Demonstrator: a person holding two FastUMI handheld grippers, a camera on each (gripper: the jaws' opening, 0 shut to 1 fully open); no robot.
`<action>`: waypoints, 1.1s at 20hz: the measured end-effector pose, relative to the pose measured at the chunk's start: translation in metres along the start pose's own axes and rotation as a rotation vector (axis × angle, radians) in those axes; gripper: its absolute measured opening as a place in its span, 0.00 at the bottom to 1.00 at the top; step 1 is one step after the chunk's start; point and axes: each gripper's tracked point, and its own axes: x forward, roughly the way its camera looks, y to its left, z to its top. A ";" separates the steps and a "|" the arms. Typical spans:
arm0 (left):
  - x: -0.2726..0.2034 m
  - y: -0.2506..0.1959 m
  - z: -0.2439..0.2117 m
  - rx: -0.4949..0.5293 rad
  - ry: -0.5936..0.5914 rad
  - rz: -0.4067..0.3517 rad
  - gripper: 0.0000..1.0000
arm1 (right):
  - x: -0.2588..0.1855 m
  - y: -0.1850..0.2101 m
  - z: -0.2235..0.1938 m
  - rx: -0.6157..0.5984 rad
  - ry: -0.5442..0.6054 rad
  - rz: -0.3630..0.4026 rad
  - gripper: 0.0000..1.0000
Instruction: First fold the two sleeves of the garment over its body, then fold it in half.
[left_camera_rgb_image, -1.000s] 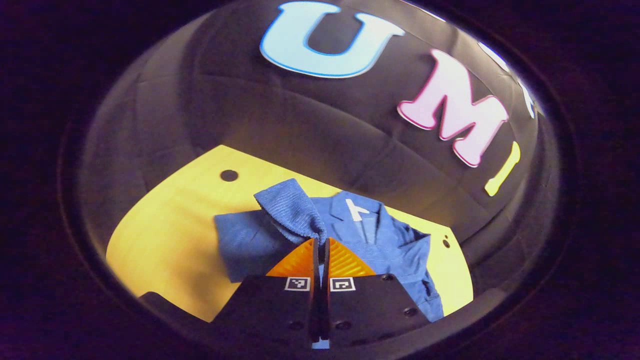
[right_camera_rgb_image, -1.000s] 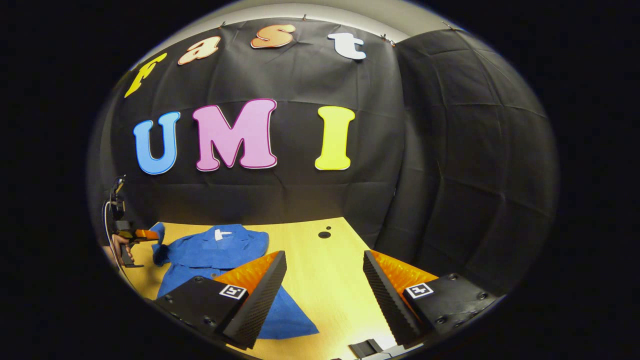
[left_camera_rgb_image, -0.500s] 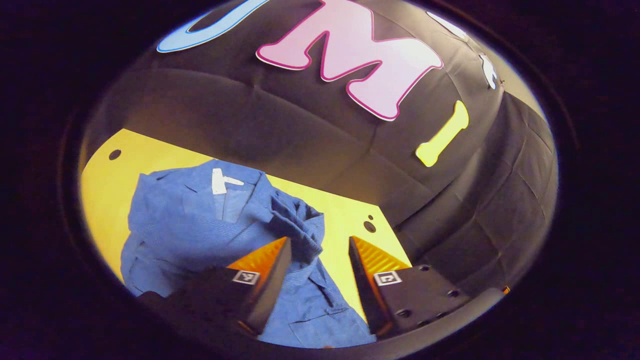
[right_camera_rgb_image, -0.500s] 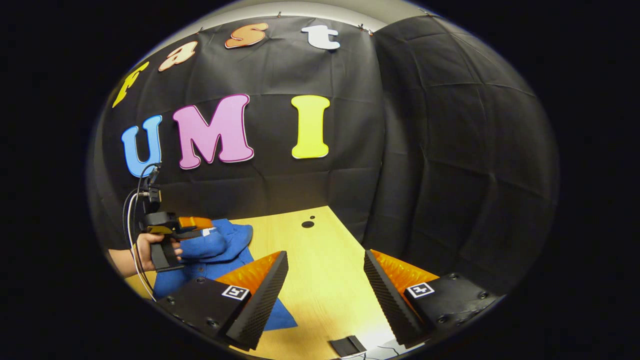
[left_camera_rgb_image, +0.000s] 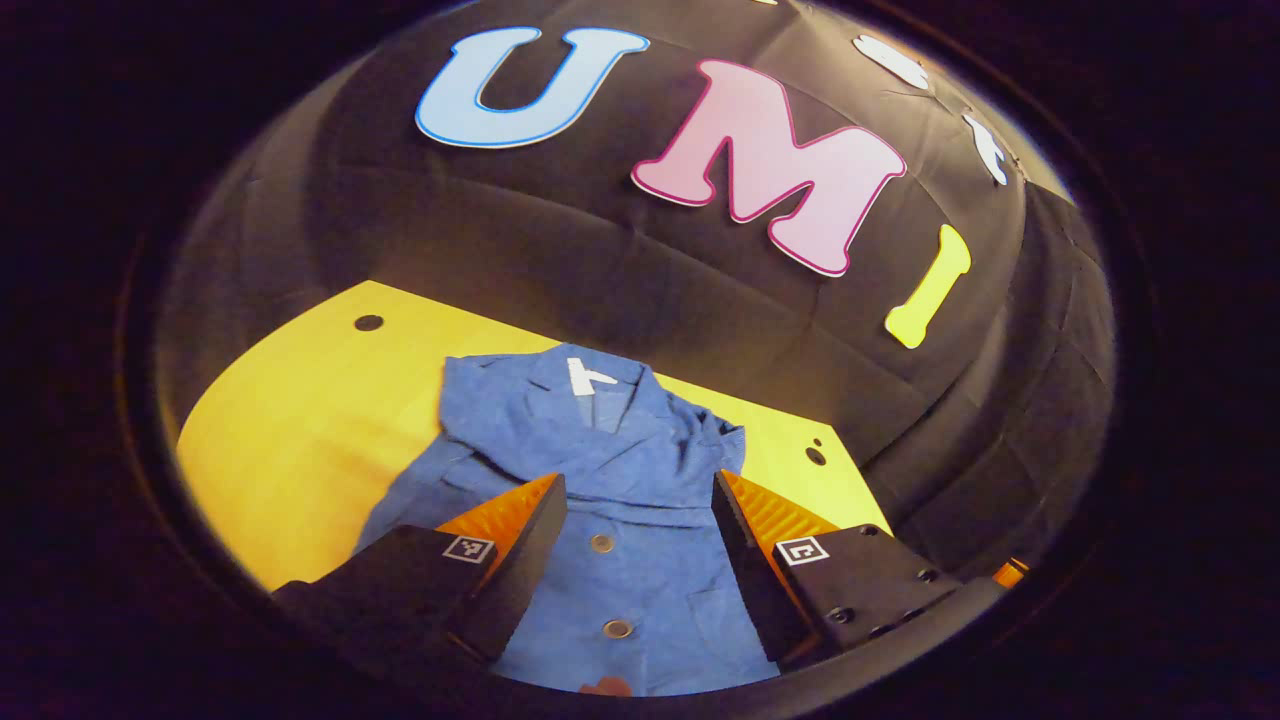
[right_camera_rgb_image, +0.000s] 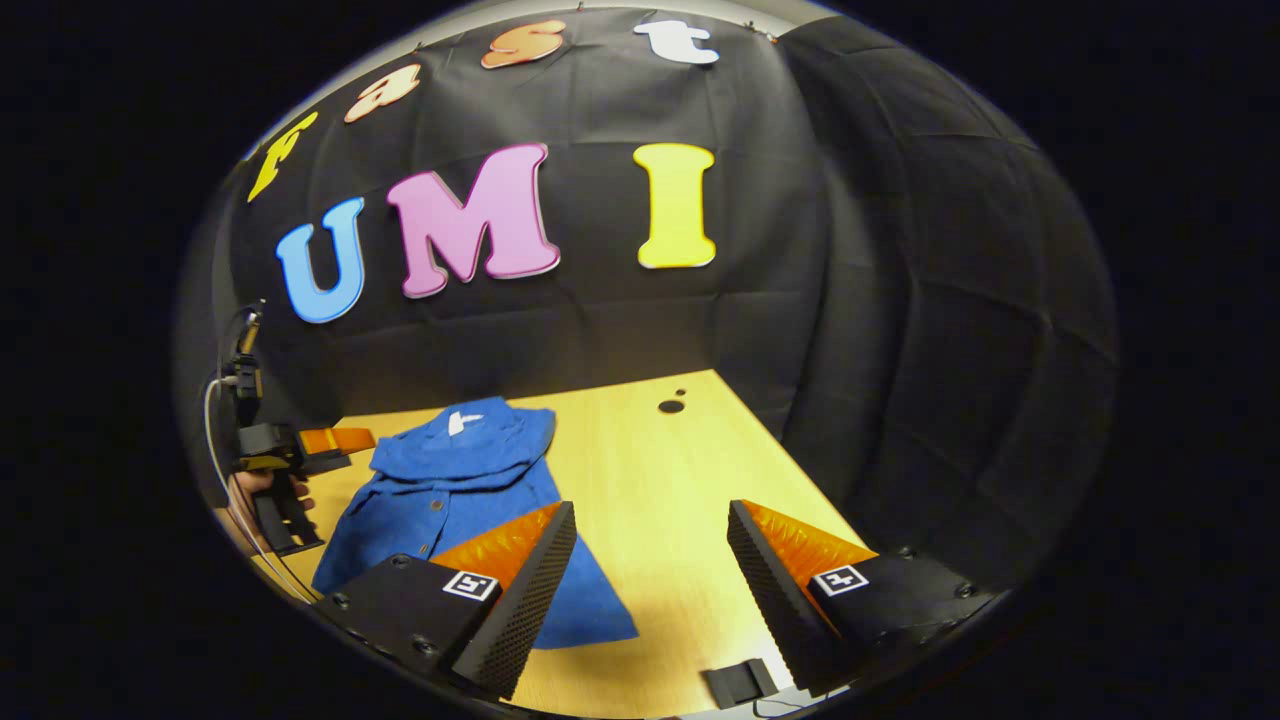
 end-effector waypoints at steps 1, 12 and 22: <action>-0.016 0.020 -0.017 0.019 0.022 0.014 0.85 | 0.005 0.009 -0.016 0.000 0.042 0.028 0.98; -0.114 0.177 -0.200 0.163 0.472 0.343 0.85 | 0.059 0.025 -0.174 -0.099 0.507 0.002 1.00; -0.086 0.150 -0.198 0.173 0.520 0.255 0.79 | 0.072 0.023 -0.196 -0.097 0.607 -0.034 1.00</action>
